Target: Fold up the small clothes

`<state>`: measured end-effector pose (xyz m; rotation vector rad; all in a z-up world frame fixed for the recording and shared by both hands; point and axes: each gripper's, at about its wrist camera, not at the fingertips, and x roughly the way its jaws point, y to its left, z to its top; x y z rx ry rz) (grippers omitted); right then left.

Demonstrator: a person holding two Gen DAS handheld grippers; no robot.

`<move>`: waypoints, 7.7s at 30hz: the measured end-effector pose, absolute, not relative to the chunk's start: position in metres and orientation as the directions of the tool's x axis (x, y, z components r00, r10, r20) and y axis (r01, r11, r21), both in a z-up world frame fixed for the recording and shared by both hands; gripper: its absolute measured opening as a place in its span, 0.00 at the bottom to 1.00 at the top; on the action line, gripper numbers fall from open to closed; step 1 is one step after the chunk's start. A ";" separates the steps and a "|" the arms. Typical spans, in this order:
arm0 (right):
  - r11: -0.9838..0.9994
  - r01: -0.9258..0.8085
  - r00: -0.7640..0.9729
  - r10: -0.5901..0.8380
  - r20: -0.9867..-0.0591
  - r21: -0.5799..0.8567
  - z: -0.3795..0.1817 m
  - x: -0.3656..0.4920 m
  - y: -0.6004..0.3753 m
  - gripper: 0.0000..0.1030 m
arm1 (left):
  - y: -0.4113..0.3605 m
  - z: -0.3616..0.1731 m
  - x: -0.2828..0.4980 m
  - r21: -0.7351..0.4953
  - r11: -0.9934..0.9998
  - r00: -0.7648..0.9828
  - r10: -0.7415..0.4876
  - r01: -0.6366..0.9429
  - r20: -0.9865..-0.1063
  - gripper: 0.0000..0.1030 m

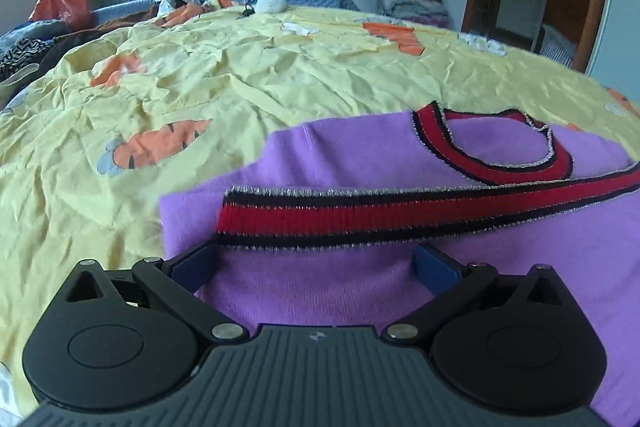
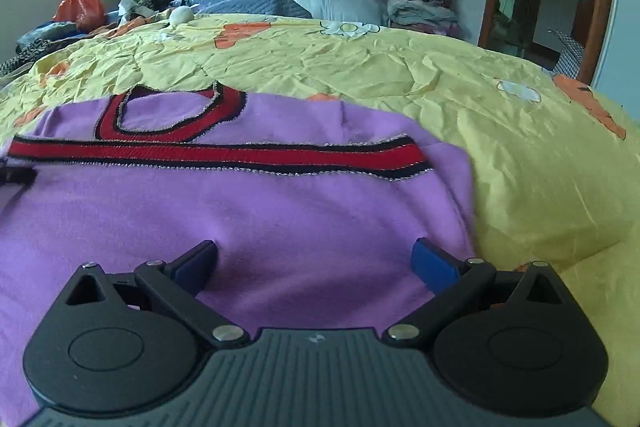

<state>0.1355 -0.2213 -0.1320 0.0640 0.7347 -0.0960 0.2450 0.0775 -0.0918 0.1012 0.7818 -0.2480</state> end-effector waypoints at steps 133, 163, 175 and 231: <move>0.898 -0.361 0.845 0.201 -0.496 -0.252 -0.115 0.015 0.060 1.00 | 0.211 -0.103 0.313 -0.683 0.599 0.303 -0.800 0.418 -0.517 1.00; 0.471 -0.464 0.885 0.208 -0.417 -0.750 -0.147 0.011 0.168 0.95 | 0.182 -0.097 0.353 -0.668 0.623 0.180 -0.771 0.406 -0.610 0.10; 0.521 -0.495 0.861 0.187 -0.473 -0.696 -0.160 0.043 0.174 0.05 | 0.191 -0.102 0.350 -0.714 0.624 0.205 -0.781 0.318 -0.590 0.11; 0.646 0.136 0.950 0.130 -0.285 0.751 -0.132 -0.053 -0.274 0.04 | -0.235 -0.079 0.305 -0.688 0.666 0.032 -0.725 0.290 -0.688 0.07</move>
